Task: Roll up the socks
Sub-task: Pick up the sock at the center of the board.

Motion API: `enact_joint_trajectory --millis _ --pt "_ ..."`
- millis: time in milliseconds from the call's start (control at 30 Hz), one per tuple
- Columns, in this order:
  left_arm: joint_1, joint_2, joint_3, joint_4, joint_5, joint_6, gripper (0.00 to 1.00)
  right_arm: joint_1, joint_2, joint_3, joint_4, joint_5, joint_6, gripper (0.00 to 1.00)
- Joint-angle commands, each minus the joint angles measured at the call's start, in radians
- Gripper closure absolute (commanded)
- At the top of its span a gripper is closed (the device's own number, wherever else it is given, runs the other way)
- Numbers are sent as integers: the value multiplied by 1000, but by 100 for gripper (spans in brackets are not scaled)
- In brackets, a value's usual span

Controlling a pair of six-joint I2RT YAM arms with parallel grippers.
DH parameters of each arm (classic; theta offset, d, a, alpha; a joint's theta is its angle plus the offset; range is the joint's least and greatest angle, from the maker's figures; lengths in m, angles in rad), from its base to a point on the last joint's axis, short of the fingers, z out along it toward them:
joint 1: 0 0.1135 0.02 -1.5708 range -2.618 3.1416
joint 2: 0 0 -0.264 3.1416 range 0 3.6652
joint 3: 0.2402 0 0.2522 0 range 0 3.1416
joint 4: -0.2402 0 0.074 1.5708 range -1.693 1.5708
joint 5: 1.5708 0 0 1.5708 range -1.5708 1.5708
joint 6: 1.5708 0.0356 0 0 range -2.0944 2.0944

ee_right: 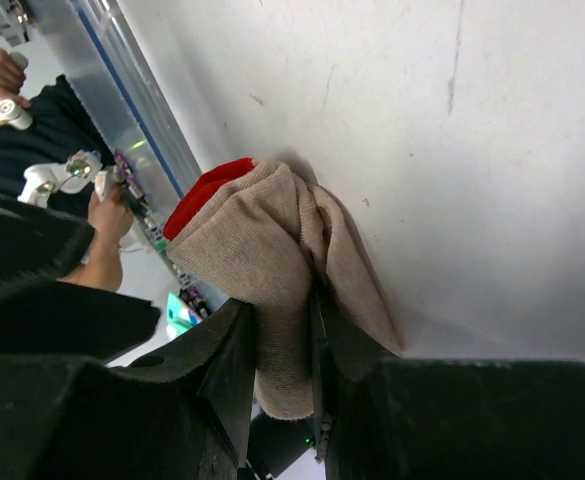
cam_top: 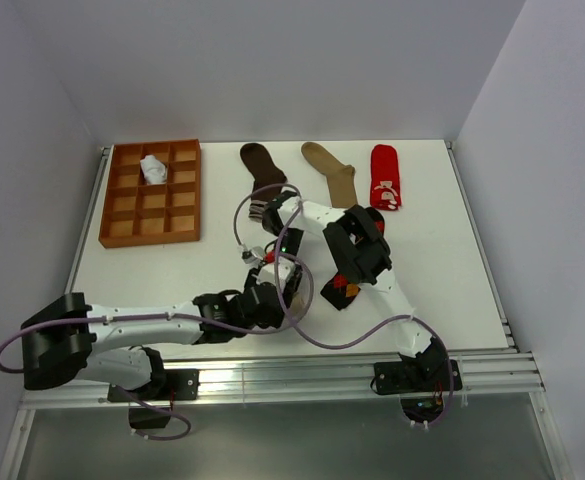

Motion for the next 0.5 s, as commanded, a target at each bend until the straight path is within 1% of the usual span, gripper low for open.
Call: enact_joint_trajectory --millis 0,167,333,467 --pt "-48 36 48 103 -49 124 34 13 93 -34 58 221 -94 75" --pt "-85 126 84 108 -49 192 34 13 111 -26 49 220 -96 75" --pt "-148 244 137 88 -92 245 33 13 115 -22 46 214 -93 75" --pt "-170 289 147 82 -136 267 32 15 112 -43 43 215 -104 74"
